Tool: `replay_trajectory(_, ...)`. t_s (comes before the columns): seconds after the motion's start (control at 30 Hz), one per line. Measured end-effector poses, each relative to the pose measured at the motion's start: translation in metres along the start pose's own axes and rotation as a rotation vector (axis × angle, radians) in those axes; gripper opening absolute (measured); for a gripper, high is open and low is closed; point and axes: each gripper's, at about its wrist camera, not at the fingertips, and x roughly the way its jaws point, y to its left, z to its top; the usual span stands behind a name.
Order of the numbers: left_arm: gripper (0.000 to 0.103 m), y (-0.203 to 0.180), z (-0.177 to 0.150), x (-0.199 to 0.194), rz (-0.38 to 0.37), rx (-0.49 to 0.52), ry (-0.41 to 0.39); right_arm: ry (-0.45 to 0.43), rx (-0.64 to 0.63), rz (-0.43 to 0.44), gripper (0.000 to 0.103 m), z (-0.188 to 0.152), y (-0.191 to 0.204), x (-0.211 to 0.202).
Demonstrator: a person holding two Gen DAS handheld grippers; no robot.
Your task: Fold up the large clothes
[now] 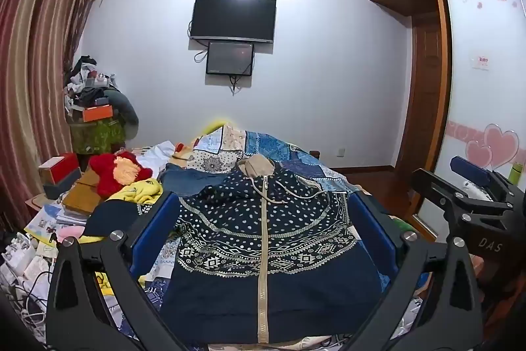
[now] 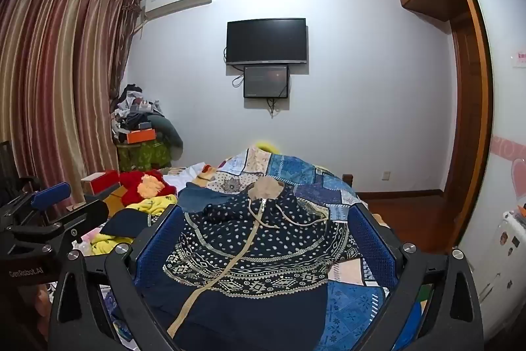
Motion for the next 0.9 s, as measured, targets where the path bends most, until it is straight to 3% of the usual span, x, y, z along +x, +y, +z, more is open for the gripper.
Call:
replay_trajectory(0.1,0.103,0.001,0.000,0.003,0.000,-0.006,0.008,0.002,0.002,0.000,0.099,0.001,0.000,0.000)
replay_trajectory(0.13,0.103,-0.002,-0.001,-0.001,0.011,0.016,-0.026,0.002,0.002,0.000,0.099,0.002,0.000,-0.001)
replay_trajectory(0.4,0.103,0.006,-0.003,-0.002,-0.008,-0.009,-0.018,0.010,0.003,0.000,0.099,0.005,0.001,-0.002)
replay_trajectory(0.9,0.103,0.015,-0.006,0.016,0.036,-0.041,0.017,0.019,0.010,0.002,0.099,-0.001,-0.002,0.002)
